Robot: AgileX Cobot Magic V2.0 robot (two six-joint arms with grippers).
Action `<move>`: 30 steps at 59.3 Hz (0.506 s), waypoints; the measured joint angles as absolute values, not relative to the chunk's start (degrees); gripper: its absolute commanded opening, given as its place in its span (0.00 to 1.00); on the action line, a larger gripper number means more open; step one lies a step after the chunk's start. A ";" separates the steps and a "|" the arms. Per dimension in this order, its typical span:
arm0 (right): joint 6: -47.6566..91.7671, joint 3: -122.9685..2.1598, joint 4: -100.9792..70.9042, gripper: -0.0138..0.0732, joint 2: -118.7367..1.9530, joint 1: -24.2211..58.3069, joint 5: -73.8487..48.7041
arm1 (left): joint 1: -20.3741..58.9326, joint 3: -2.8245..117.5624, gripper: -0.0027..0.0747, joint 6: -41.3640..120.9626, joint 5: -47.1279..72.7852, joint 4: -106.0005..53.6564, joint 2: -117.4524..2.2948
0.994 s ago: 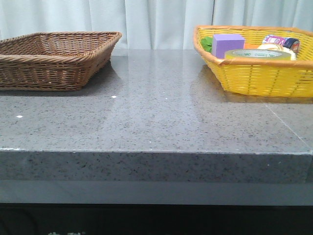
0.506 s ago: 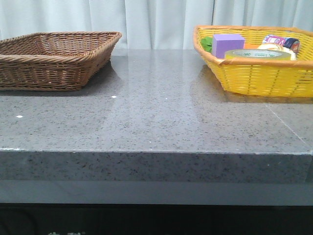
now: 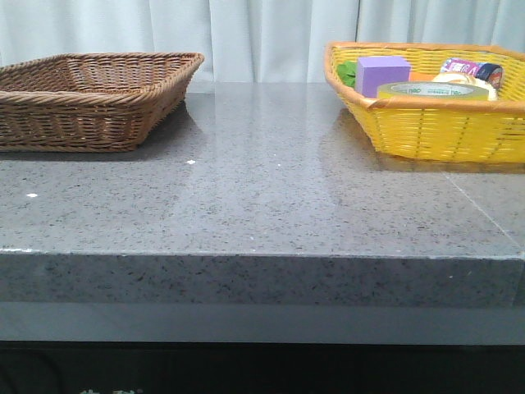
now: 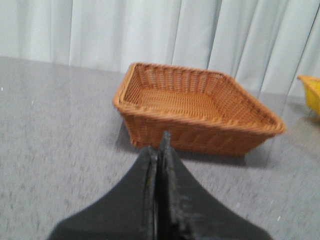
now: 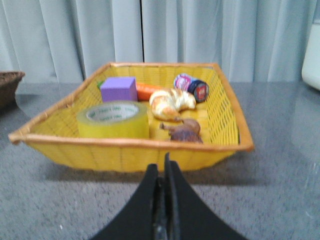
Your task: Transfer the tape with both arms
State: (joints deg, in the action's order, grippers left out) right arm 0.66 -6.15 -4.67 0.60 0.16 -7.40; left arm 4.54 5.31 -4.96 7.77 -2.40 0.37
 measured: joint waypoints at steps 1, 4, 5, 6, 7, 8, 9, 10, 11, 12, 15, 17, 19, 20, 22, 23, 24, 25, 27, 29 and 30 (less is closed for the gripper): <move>0.66 -7.27 -4.67 0.08 0.60 0.16 -8.02 | 4.54 6.50 0.01 -4.96 8.46 -2.44 0.37; 0.66 -9.91 -4.67 0.08 0.60 0.16 -10.61 | 4.54 9.37 0.01 -4.96 10.09 -2.53 0.37; 0.66 -10.69 -4.67 0.08 0.60 0.16 -11.26 | 4.54 10.22 0.01 -4.96 10.62 -2.53 0.37; 0.66 -11.89 -4.67 0.08 0.60 0.16 -12.28 | 4.54 11.50 0.01 -4.96 11.38 -2.53 0.37; 0.66 -12.67 -4.67 0.08 0.60 0.16 -12.94 | 4.54 12.36 0.01 -4.96 11.89 -2.53 0.37; 0.66 -13.86 -4.67 0.08 0.60 0.16 -13.95 | 4.54 13.63 0.01 -4.96 12.73 -2.53 0.37; 0.66 -14.66 -4.67 0.08 0.60 0.16 -14.60 | 4.54 14.49 0.01 -4.96 13.16 -2.53 0.37; 0.66 -15.84 -4.56 0.08 0.60 0.16 -15.58 | 4.54 15.77 0.01 -4.96 13.95 -2.53 0.37; 0.66 -17.04 -4.56 0.08 0.60 0.16 -16.17 | 4.54 17.08 0.01 -4.96 14.82 -2.53 0.37; 0.66 -17.83 -4.42 0.08 0.63 0.16 -17.13 | 4.54 17.94 0.01 -4.96 15.40 -2.53 0.37; 0.66 -20.88 -4.19 0.08 0.63 0.16 -19.12 | 4.54 20.99 0.01 -4.96 17.36 -2.53 0.25; 0.66 -22.78 -4.14 0.08 0.30 0.16 -20.38 | 4.54 23.60 0.01 -4.96 19.14 -2.57 -0.11; 0.66 -24.61 -4.04 0.08 -0.33 0.16 -21.56 | 4.54 25.77 0.01 -4.96 20.56 -2.57 -0.85; 0.66 -25.33 -4.05 0.08 -0.67 0.16 -22.20 | 4.54 26.61 0.01 -4.96 21.10 -2.67 -1.43; 0.66 -27.10 -4.05 0.08 -1.65 0.16 -23.12 | 4.54 28.66 0.01 -4.96 22.54 -2.67 -2.66; 0.66 -28.13 -4.05 0.08 -2.31 0.16 -23.48 | 4.54 29.86 0.01 -4.96 23.40 -2.67 -3.21; 0.66 -28.80 -4.05 0.08 -2.81 0.16 -24.02 | 4.54 30.64 0.01 -4.96 23.98 -2.67 -4.09; 0.66 -29.80 -4.01 0.08 -3.58 0.16 -24.40 | 4.54 31.77 0.01 -4.96 24.89 -2.67 -4.68; 0.66 -31.46 -4.01 0.08 -4.97 0.16 -25.38 | 4.54 33.63 0.01 -4.96 26.47 -2.67 -6.30; 0.66 -33.11 -4.01 0.08 -6.41 0.16 -26.51 | 4.54 35.43 0.01 -4.96 28.06 -2.67 -8.06; 0.66 -33.78 -4.01 0.08 -7.30 0.16 -27.30 | 4.54 36.13 0.01 -4.96 28.72 -2.67 -9.16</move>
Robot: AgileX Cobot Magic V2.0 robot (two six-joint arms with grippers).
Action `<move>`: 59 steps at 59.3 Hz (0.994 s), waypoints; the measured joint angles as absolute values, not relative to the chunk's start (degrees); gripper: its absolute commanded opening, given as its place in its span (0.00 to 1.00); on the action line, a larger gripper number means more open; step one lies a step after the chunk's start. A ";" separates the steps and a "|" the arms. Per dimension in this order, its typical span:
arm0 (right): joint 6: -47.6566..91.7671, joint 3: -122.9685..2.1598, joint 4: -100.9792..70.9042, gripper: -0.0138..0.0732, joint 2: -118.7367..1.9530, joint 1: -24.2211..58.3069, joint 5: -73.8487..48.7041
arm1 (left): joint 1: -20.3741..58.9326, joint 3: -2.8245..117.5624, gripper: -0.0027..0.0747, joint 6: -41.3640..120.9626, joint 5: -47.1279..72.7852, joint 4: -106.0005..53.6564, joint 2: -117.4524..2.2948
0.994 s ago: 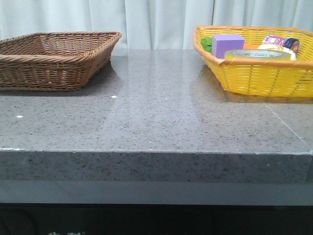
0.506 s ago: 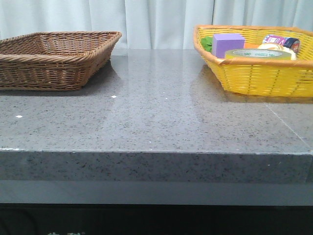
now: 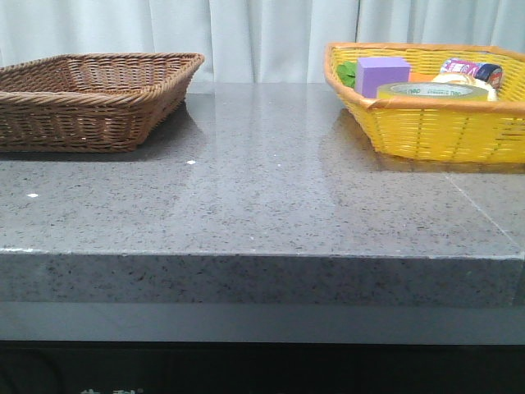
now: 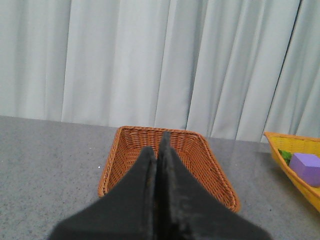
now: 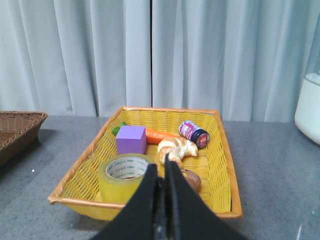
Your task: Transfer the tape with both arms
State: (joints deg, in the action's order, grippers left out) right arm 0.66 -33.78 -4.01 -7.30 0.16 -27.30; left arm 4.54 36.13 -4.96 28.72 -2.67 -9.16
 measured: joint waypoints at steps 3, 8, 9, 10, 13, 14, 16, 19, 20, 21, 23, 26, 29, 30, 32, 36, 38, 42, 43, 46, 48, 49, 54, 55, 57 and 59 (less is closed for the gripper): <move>0.66 -36.33 -4.01 0.08 -9.43 0.16 -29.18 | 4.54 38.81 0.01 -4.96 31.38 -2.67 -11.79; 0.66 -39.89 -3.92 0.08 -13.31 0.16 -32.86 | 4.54 42.26 0.01 -4.96 35.06 -2.67 -16.82; 0.66 -40.68 -3.92 0.08 -14.31 0.16 -33.38 | 4.54 42.98 0.01 -4.96 35.88 -2.67 -17.59; 0.66 -41.18 -3.92 0.08 -14.99 0.16 -34.24 | 4.54 43.42 0.01 -4.96 36.36 -2.67 -18.73; 0.66 -42.88 -3.92 0.08 -17.94 0.16 -36.32 | 4.54 45.08 0.01 -4.96 37.99 -2.67 -21.65; 0.66 -43.37 -3.92 0.08 -18.90 0.16 -37.06 | 4.54 45.47 0.01 -4.96 38.58 -2.67 -22.70; 0.66 -44.01 -3.92 0.08 -20.47 0.16 -38.20 | 4.54 45.89 0.01 -4.96 39.17 -2.67 -24.31; 0.66 -44.44 -3.92 0.08 -22.78 0.16 -39.34 | 4.54 46.05 0.01 -4.96 39.63 -2.67 -26.37; 0.66 -44.49 -3.92 0.08 -23.33 0.16 -39.54 | 4.54 46.05 0.01 -4.96 39.76 -2.67 -27.19; 0.66 -44.49 -3.92 0.08 -23.86 0.16 -39.71 | 4.54 46.05 0.01 -4.96 39.88 -2.67 -27.69; 0.66 -44.49 -3.88 0.08 -25.37 0.16 -40.17 | 4.54 46.05 0.01 -4.96 40.07 -2.67 -29.14; 0.66 -44.49 -3.79 0.08 -26.95 0.16 -40.60 | 4.54 46.05 0.01 -4.96 40.30 -2.67 -30.62; 0.66 -44.49 -3.79 0.08 -28.58 0.16 -40.83 | 4.54 46.05 0.01 -4.96 40.35 -2.67 -32.27; 0.66 -44.49 -3.79 0.08 -29.16 0.16 -40.83 | 4.54 46.05 0.01 -4.96 40.35 -2.67 -32.61; 0.66 -44.49 -3.79 0.08 -30.07 0.16 -40.83 | 4.54 46.05 0.01 -4.96 40.35 -2.67 -33.41; 0.66 -44.49 -3.79 0.08 -31.72 0.16 -40.83 | 4.54 46.05 0.01 -4.96 40.35 -2.67 -35.01; 0.66 -44.49 -3.79 0.08 -32.45 0.16 -40.83 | 4.54 46.05 0.01 -4.96 40.44 -2.67 -35.78; 0.66 -44.49 -3.79 0.08 -33.78 0.16 -41.19 | 4.54 46.05 0.01 -4.96 40.70 -2.53 -37.43; 0.66 -44.49 -3.79 0.08 -33.90 0.16 -41.18 | 4.54 46.05 0.01 -4.96 40.71 -2.53 -37.70; 0.66 -44.49 -3.75 0.09 -34.55 0.16 -41.56 | 4.54 46.05 0.01 -4.96 41.00 -2.45 -38.60; 0.66 -44.49 -3.75 0.10 -35.07 0.16 -41.86 | 4.54 46.05 0.01 -4.96 41.13 -2.40 -39.08; 0.66 -44.49 -3.75 0.11 -35.24 0.16 -41.99 | 4.54 46.05 0.01 -4.96 41.24 -2.30 -39.47; 0.66 -44.49 -3.75 0.24 -36.28 0.16 -43.09 | 4.54 46.05 0.06 -4.96 41.21 -1.96 -40.24; 0.66 -44.49 -3.66 0.29 -36.56 0.16 -43.22 | 4.54 46.05 0.09 -4.96 41.21 -1.85 -40.29; 0.66 -44.49 -3.66 0.38 -36.96 0.16 -43.86 | 4.54 46.05 0.15 -4.96 41.21 -1.55 -40.55; 0.66 -44.49 -3.66 0.46 -37.26 0.16 -44.15 | 4.54 46.05 0.21 -4.96 41.21 -1.11 -40.60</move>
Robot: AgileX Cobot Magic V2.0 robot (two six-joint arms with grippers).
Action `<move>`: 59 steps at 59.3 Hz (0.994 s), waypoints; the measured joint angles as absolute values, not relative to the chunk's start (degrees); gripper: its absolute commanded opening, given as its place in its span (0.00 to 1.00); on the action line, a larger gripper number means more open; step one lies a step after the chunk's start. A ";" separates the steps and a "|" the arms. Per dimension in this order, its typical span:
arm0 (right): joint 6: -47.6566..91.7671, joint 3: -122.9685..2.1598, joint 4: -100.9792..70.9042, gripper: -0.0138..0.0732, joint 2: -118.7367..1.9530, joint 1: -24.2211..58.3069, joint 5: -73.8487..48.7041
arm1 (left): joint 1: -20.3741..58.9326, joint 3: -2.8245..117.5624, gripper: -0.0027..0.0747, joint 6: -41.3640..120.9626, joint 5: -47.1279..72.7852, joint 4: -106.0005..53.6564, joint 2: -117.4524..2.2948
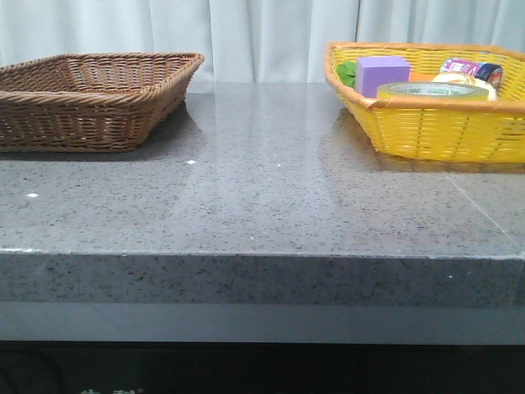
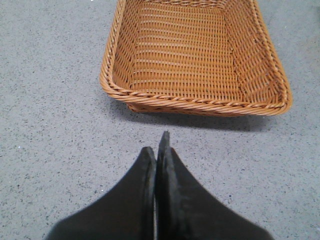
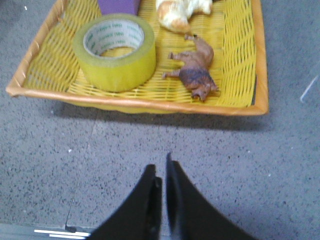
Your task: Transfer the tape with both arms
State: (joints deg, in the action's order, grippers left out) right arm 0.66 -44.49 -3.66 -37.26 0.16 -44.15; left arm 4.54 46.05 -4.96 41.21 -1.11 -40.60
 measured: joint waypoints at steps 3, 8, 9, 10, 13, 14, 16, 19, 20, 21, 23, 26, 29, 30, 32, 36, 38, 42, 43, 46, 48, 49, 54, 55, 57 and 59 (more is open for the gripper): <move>0.66 -44.49 -3.62 0.60 -37.77 0.16 -44.41 | 4.54 46.05 0.34 -4.92 41.21 -0.63 -40.60; 0.66 -44.49 -3.53 0.73 -38.00 0.16 -44.77 | 4.54 46.05 0.59 -4.92 41.21 0.00 -40.60; 0.66 -44.49 -3.53 0.75 -38.00 0.16 -44.87 | 4.54 46.05 0.62 -4.92 41.21 0.00 -40.60; 0.66 -44.49 -3.53 0.76 -38.00 0.16 -44.85 | 4.54 46.05 0.66 -4.92 41.21 0.00 -40.60; 0.66 -44.49 -3.53 0.76 -38.00 0.16 -44.85 | 4.54 46.05 0.71 -4.92 41.21 0.00 -40.60; 0.66 -44.49 -3.53 0.76 -38.00 0.16 -44.85 | 4.54 46.05 0.72 -4.92 41.21 0.00 -40.60; 0.66 -44.49 -3.53 0.76 -38.00 0.16 -44.85 | 4.54 46.05 0.71 -4.92 41.21 0.00 -40.60; 0.66 -44.71 -3.53 0.76 -38.00 0.16 -45.01 | 4.64 46.05 0.71 -4.92 41.21 0.00 -40.60; 0.66 -44.97 -3.53 0.76 -38.25 0.16 -45.00 | 4.66 46.05 0.71 -4.92 41.21 0.00 -40.60; 0.66 -45.29 -3.53 0.76 -38.51 0.16 -45.15 | 4.88 46.05 0.71 -4.92 41.21 0.00 -40.60; 0.66 -45.86 -3.53 0.76 -38.92 0.16 -45.26 | 5.39 46.05 0.71 -4.92 41.10 -0.37 -40.60; 0.66 -47.46 -3.63 0.76 -40.34 0.16 -45.84 | 6.57 46.05 0.71 -4.60 40.84 -0.65 -40.60; 0.66 -49.16 -3.75 0.76 -41.77 0.16 -46.71 | 8.21 46.05 0.71 -3.88 40.82 -0.77 -40.60; 0.66 -49.68 -3.94 0.76 -42.58 0.16 -46.90 | 8.73 46.05 0.71 -3.73 40.82 -0.77 -40.60; 0.66 -51.04 -3.99 0.76 -43.75 0.16 -47.50 | 10.12 46.05 0.71 -3.44 40.82 -0.86 -40.60; 0.66 -53.67 -4.13 0.76 -47.15 0.16 -48.62 | 12.66 46.05 0.71 -3.18 40.82 -0.89 -40.60; 0.66 -55.17 -4.17 0.76 -49.05 0.16 -49.18 | 14.02 46.05 0.71 -3.05 40.82 -0.99 -40.60; 0.66 -58.03 -4.40 0.76 -52.67 0.16 -50.23 | 16.49 46.05 0.71 -2.96 40.82 -0.99 -40.60; 0.66 -58.66 -4.52 0.76 -53.54 0.16 -50.41 | 16.94 46.05 0.71 -2.96 40.82 -0.99 -40.60; 0.66 -61.21 -4.66 0.76 -57.08 0.16 -51.30 | 18.45 46.05 0.71 -2.82 40.82 -1.12 -40.60; 0.66 -62.83 -4.77 0.76 -58.87 0.16 -51.83 | 19.05 46.05 0.71 -2.82 40.82 -1.12 -40.60; 0.66 -63.48 -4.77 0.76 -60.23 0.16 -52.02 | 19.30 46.05 0.71 -2.82 40.82 -1.12 -40.60; 0.66 -67.51 -4.85 0.76 -65.52 0.16 -53.23 | 20.26 46.05 0.71 -2.82 40.82 -1.12 -40.60; 0.66 -68.20 -4.85 0.76 -66.42 0.16 -53.41 | 20.41 46.05 0.71 -2.82 40.82 -1.12 -40.60; 0.66 -69.94 -4.85 0.76 -68.64 0.16 -53.96 | 20.51 46.05 0.71 -2.82 40.82 -1.12 -40.60; 0.66 -71.35 -4.88 0.76 -70.44 0.16 -54.26 | 20.64 46.05 0.71 -2.82 40.82 -1.12 -40.60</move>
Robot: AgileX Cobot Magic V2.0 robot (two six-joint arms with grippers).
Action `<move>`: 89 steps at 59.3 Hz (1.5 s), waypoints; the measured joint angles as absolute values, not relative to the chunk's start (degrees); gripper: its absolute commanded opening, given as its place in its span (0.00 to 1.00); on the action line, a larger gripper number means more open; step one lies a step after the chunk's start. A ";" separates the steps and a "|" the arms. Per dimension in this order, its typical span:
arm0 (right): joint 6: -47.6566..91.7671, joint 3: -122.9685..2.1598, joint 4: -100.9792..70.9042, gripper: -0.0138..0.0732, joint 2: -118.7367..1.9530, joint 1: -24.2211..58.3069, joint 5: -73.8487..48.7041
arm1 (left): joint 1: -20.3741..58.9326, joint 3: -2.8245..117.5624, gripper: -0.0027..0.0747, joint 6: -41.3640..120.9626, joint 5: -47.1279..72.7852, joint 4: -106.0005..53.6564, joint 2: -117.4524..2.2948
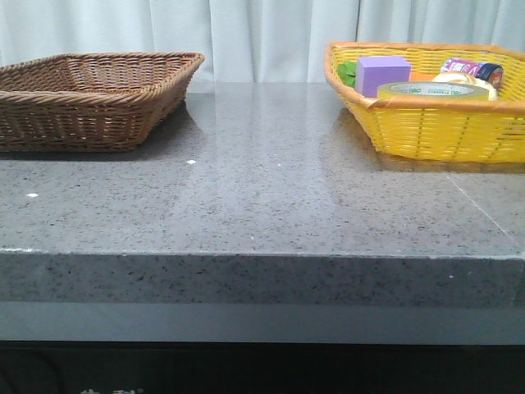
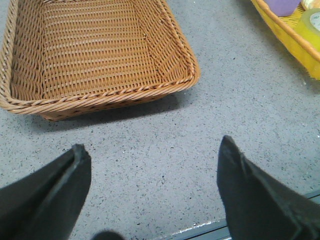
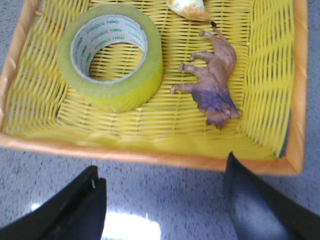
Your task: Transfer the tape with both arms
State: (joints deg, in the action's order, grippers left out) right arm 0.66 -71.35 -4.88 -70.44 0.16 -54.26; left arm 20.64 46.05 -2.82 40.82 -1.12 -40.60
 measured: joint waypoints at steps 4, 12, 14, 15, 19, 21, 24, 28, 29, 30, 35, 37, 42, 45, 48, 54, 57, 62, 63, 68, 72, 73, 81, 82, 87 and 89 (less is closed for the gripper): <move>0.66 -74.94 -5.09 0.76 -74.99 0.16 -55.11 | 20.63 46.05 0.71 -2.82 40.82 -1.12 -40.60; 0.66 -81.83 -5.89 0.76 -83.47 0.16 -56.61 | 20.63 46.05 0.71 -2.82 40.82 -1.12 -40.60; 0.66 -83.68 -6.17 0.76 -85.67 0.16 -57.12 | 20.63 46.05 0.71 -2.82 40.82 -1.12 -40.60; 0.66 -84.42 -6.31 0.76 -86.54 0.16 -57.32 | 20.63 46.05 0.71 -2.82 40.82 -1.12 -40.60; 0.91 -88.37 -7.29 0.76 -91.19 0.16 -58.40 | 20.63 46.05 0.71 -2.82 40.82 -1.12 -40.60; 1.16 -89.76 -7.58 0.76 -92.80 0.16 -58.66 | 20.63 46.05 0.71 -2.82 40.82 -1.12 -40.60; 1.90 -92.06 -8.19 0.76 -95.54 0.16 -59.33 | 20.63 46.05 0.71 -2.82 40.82 -1.12 -40.60; 2.39 -94.88 -8.99 0.76 -98.85 0.16 -60.07 | 20.63 46.05 0.71 -2.82 40.82 -1.12 -40.60; 2.44 -95.75 -9.11 0.76 -99.55 0.16 -60.19 | 20.63 46.05 0.71 -2.82 40.82 -1.12 -40.60; 2.55 -96.33 -9.12 0.76 -100.57 0.16 -60.51 | 20.63 46.05 0.71 -2.82 40.82 -1.12 -40.60; 2.71 -99.74 -9.50 0.76 -104.34 0.16 -61.39 | 20.63 46.05 0.71 -2.82 40.82 -1.12 -40.60; 2.76 -100.84 -9.50 0.76 -105.74 0.16 -61.77 | 20.63 46.05 0.71 -2.82 40.82 -1.12 -40.60; 2.76 -102.91 -9.54 0.74 -108.66 0.16 -63.15 | 20.63 46.05 0.71 -2.82 40.82 -1.12 -40.60; 2.85 -103.93 -9.54 0.70 -110.10 0.16 -64.17 | 20.63 46.05 0.71 -2.82 40.82 -1.12 -40.60; 2.97 -104.74 -9.54 0.65 -111.33 0.16 -65.07 | 20.63 46.05 0.71 -2.82 40.82 -1.12 -40.60; 3.05 -105.65 -9.63 0.53 -113.09 0.16 -65.90 | 20.63 46.05 0.71 -2.82 40.82 -1.12 -40.60; 3.18 -105.65 -9.63 0.46 -113.49 0.16 -66.31 | 20.63 46.05 0.71 -2.82 40.82 -1.12 -40.60; 3.31 -105.78 -9.90 0.36 -113.70 0.16 -66.62 | 20.63 46.05 0.71 -2.82 40.82 -1.12 -40.60; 3.34 -105.89 -10.02 0.34 -113.70 0.16 -66.60 | 20.63 46.05 0.71 -2.82 40.82 -1.12 -40.60; 3.73 -106.27 -9.61 0.29 -113.70 0.16 -67.03 | 20.63 46.05 0.71 -2.82 40.82 -1.12 -40.60; 3.73 -106.30 -9.60 0.30 -113.70 0.16 -67.12 | 20.63 46.05 0.71 -2.82 40.82 -1.12 -40.60; 3.73 -106.30 -9.60 0.30 -113.70 0.16 -67.12 | 20.63 46.05 0.71 -2.82 40.82 -1.12 -40.60; 3.87 -106.30 -9.25 0.30 -112.26 0.16 -67.72 | 20.63 46.05 0.71 -2.82 40.82 -1.12 -40.60; 3.91 -106.30 -9.25 0.30 -111.94 0.16 -67.76 | 20.63 46.05 0.71 -2.82 40.82 -1.12 -40.60; 4.01 -106.30 -9.17 0.30 -109.41 0.16 -68.02 | 20.63 46.05 0.71 -2.82 40.82 -1.12 -40.60; 4.01 -106.30 -9.17 0.30 -108.39 0.16 -68.05 | 20.63 46.05 0.71 -2.82 40.82 -1.12 -40.60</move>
